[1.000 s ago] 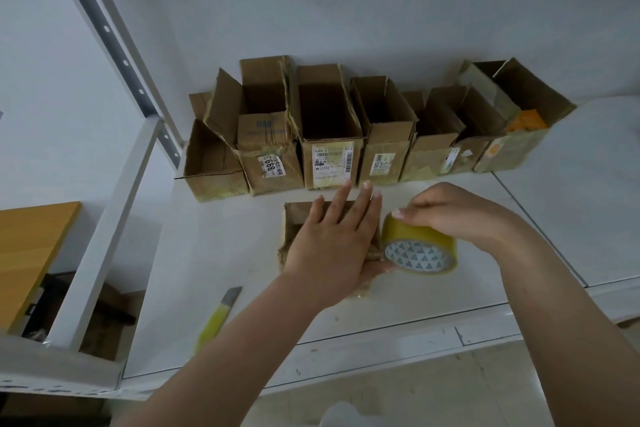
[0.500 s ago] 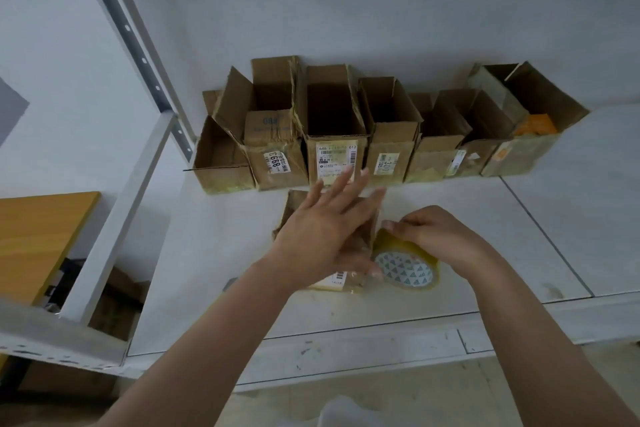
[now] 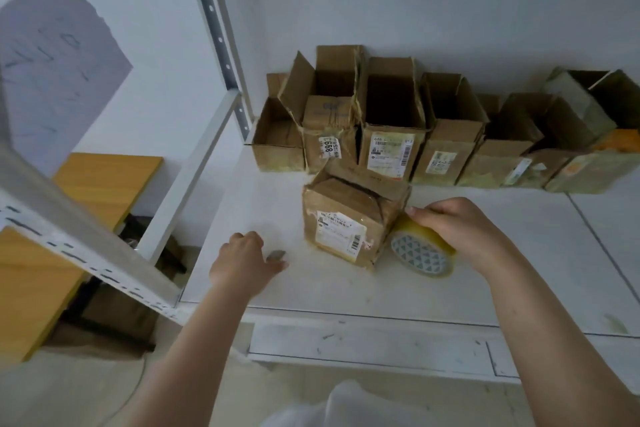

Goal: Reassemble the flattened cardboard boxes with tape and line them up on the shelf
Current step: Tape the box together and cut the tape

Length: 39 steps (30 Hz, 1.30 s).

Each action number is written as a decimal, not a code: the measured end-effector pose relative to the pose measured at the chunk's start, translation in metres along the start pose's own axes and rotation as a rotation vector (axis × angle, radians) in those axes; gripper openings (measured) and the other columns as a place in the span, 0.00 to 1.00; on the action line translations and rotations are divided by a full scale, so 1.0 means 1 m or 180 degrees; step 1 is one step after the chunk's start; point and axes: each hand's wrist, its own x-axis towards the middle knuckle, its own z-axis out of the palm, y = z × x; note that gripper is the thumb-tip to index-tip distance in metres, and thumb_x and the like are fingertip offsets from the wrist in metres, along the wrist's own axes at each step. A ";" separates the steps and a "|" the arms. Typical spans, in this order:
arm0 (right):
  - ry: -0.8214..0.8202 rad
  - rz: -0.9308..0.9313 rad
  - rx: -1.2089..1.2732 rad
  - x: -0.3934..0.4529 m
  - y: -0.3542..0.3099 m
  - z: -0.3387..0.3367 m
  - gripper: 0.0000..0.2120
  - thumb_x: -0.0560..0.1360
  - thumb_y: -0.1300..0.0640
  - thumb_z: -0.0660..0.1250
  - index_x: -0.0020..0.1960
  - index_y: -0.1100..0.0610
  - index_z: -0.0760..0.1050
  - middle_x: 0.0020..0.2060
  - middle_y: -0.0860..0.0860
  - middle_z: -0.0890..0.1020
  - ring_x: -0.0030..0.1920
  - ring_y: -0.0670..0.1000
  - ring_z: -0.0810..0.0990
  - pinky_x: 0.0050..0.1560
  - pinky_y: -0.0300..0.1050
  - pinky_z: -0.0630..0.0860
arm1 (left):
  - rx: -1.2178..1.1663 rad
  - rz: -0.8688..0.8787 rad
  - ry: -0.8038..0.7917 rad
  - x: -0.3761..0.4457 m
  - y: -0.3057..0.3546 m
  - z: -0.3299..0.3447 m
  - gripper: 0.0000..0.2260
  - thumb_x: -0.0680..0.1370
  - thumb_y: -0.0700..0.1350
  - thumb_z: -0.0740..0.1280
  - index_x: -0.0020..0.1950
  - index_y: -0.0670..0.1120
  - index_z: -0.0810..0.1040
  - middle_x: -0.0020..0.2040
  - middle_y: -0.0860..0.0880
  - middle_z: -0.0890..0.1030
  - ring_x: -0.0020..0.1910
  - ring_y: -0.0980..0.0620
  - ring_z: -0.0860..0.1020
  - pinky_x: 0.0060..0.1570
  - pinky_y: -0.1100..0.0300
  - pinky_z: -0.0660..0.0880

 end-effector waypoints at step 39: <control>-0.0405 0.0300 0.0268 0.000 0.024 0.014 0.19 0.68 0.38 0.74 0.54 0.47 0.77 0.42 0.48 0.83 0.36 0.48 0.84 0.33 0.39 0.77 | -0.1555 0.2771 -0.0044 0.008 0.161 -0.026 0.19 0.85 0.49 0.55 0.36 0.48 0.74 0.21 0.56 0.74 0.21 0.61 0.70 0.28 0.67 0.66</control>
